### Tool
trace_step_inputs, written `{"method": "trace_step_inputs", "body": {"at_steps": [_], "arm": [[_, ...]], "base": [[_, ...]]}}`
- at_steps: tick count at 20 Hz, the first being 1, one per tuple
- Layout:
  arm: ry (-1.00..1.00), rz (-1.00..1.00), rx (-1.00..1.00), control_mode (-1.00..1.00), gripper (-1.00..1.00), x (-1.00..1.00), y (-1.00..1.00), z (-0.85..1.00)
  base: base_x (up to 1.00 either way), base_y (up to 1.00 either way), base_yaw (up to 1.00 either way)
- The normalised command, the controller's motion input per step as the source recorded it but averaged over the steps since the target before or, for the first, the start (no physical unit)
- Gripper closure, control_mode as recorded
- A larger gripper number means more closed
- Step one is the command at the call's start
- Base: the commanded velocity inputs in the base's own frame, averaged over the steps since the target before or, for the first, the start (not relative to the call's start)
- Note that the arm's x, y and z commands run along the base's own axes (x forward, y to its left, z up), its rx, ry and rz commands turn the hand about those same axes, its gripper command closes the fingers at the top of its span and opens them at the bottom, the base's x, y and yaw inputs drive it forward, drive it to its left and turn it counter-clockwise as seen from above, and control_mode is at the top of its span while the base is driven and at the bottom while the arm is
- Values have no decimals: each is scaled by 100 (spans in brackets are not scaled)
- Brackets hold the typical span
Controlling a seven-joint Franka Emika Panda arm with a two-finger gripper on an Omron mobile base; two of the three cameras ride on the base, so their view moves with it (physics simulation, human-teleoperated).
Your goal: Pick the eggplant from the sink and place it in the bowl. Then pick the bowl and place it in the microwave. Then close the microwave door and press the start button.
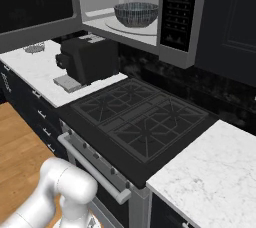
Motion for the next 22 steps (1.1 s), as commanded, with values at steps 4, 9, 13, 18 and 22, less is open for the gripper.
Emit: {"method": "trace_step_inputs", "body": {"at_steps": [4, 9, 13, 18, 22], "arm": [[0, -17, 4, -100, -100, -24, 74, -42], [0, -14, 4, -100, -100, 3, 77, -61], [0, -6, -7, -100, -100, 39, 96, -66], [0, -4, -14, -100, -100, 51, 98, -55], [-1, -7, -8, -100, -100, 53, 75, -13]], "base": [[0, 0, 0], [0, 0, 0], [0, 0, 0], [0, 0, 0], [0, 0, 0]]}}
